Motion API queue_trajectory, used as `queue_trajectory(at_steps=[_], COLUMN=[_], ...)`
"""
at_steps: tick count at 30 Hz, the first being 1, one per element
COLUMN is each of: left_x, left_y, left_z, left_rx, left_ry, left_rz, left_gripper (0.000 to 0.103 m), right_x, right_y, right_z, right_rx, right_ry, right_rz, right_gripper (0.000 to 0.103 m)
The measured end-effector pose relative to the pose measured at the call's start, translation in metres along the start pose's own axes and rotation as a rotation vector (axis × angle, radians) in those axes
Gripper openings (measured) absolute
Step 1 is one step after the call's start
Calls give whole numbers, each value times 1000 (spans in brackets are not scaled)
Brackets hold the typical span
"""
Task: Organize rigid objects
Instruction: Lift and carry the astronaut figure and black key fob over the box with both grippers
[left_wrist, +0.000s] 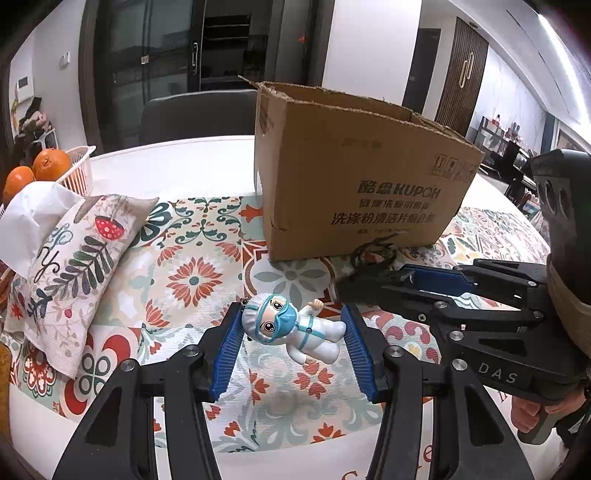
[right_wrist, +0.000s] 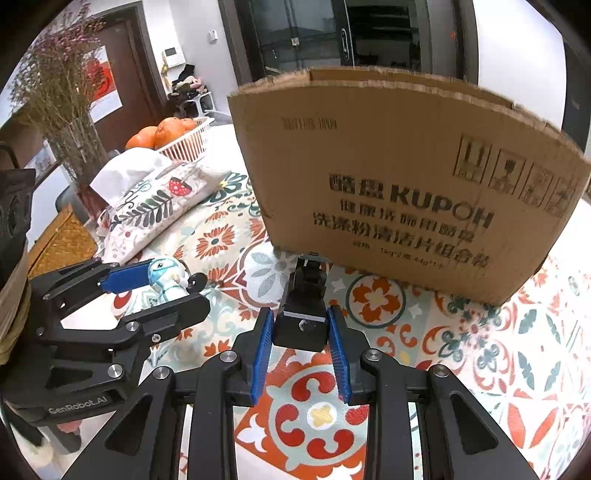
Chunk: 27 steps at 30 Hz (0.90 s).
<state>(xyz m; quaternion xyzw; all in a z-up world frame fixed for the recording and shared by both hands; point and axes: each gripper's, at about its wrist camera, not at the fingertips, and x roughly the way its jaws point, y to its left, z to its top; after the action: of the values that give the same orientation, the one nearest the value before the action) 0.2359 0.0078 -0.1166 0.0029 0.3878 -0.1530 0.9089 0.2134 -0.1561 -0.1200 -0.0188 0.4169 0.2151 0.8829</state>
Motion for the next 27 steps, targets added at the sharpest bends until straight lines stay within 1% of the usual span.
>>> queue_trajectory(at_steps=[10, 18, 27], left_x=[-6, -18, -42], left_y=[-1, -8, -25], left_z=[12, 28, 56], left_rx=[-15, -2, 22], left_ry=[-30, -71, -143], left_rz=[-5, -5, -15], left_gripper=[53, 53, 53], right_x=[-15, -31, -70], right_y=[0, 1, -1], right_z=[9, 19, 34], right_rx=[-20, -20, -22], right_ry=[-41, -79, -167], right_rz=[-34, -47, -82], right_gripper=[30, 30, 30])
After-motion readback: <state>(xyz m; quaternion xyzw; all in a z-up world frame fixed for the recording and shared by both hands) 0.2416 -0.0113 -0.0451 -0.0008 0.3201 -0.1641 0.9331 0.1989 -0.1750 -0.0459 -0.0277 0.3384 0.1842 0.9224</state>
